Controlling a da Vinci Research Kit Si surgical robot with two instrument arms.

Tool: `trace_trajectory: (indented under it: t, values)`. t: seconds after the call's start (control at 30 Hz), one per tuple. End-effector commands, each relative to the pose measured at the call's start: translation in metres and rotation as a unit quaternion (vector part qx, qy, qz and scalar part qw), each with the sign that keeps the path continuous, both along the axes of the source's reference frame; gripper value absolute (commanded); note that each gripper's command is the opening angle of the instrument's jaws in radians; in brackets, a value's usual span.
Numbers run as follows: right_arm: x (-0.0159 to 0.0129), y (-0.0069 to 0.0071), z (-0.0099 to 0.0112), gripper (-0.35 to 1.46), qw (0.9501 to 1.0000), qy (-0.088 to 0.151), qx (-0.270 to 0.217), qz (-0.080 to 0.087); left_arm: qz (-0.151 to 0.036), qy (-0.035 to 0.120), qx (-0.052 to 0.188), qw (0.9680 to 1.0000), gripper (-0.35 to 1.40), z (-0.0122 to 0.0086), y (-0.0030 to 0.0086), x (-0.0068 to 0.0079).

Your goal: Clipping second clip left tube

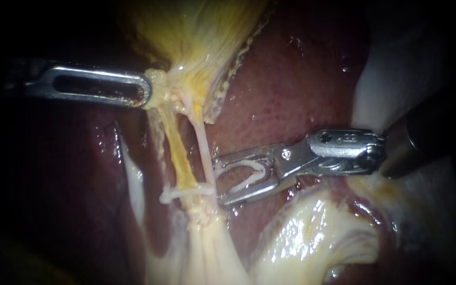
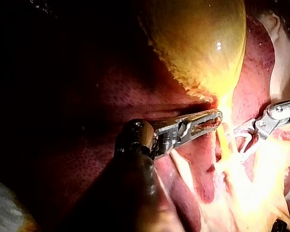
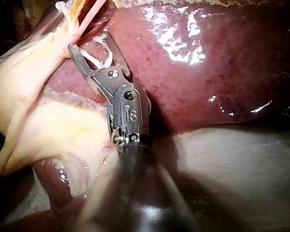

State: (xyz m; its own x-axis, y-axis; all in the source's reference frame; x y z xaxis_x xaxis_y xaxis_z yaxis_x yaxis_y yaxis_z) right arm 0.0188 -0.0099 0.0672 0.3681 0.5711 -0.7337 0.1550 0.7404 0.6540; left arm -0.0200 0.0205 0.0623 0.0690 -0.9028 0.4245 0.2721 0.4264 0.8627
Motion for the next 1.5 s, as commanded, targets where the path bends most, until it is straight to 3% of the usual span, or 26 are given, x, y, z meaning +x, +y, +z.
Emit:
trace_trajectory:
  t: [0.03, 0.23, 0.4, 0.47, 0.53, 0.6, 0.9, 1.5]
  values:
    - [0.0, 0.0, -0.0001, 0.42, 1.0, 0.0, 0.0, 0.0, 0.0, 0.0, 0.0, 1.0, -0.35, 0.0, 0.0, 0.0]
    - [-0.001, -0.0001, -0.0021, 0.4, 0.9998, -0.007, 0.017, -0.002, 0.0, 0.0, 0.0, 1.0, -0.35, 0.0, 0.0, 0.0]
    - [-0.0012, 0.0011, -0.0061, 0.4, 0.9978, -0.057, 0.018, -0.028, 0.0, 0.0, 0.0, 1.0, -0.35, 0.0001, -0.0001, 0.0]
    - [-0.0012, 0.0015, -0.0077, 0.4, 0.9959, -0.085, 0.011, -0.031, 0.0, 0.0, 0.0, 1.0, -0.35, 0.0001, -0.0001, 0.0]
    - [-0.0013, 0.0015, -0.009, 0.39, 0.9949, -0.097, 0.007, -0.027, 0.0, 0.0, 0.0, 1.0, -0.35, 0.0001, -0.0001, 0.0]
    - [-0.0016, 0.0015, -0.0104, 0.38, 0.9946, -0.102, 0.004, -0.018, 0.0, 0.0, 0.0, 1.0, -0.35, 0.0001, -0.0001, 0.0]
    - [-0.0016, 0.0017, -0.0157, 0.3, 0.9943, -0.105, 0.012, -0.012, 0.0, 0.0, -0.001, 1.0, -0.35, 0.0002, -0.0002, 0.0]
    - [0.0014, 0.0016, -0.0159, 0.36, 0.995, -0.099, 0.016, 0.0, 0.0, 0.0, -0.001, 1.0, -0.35, 0.0002, -0.0002, 0.0]
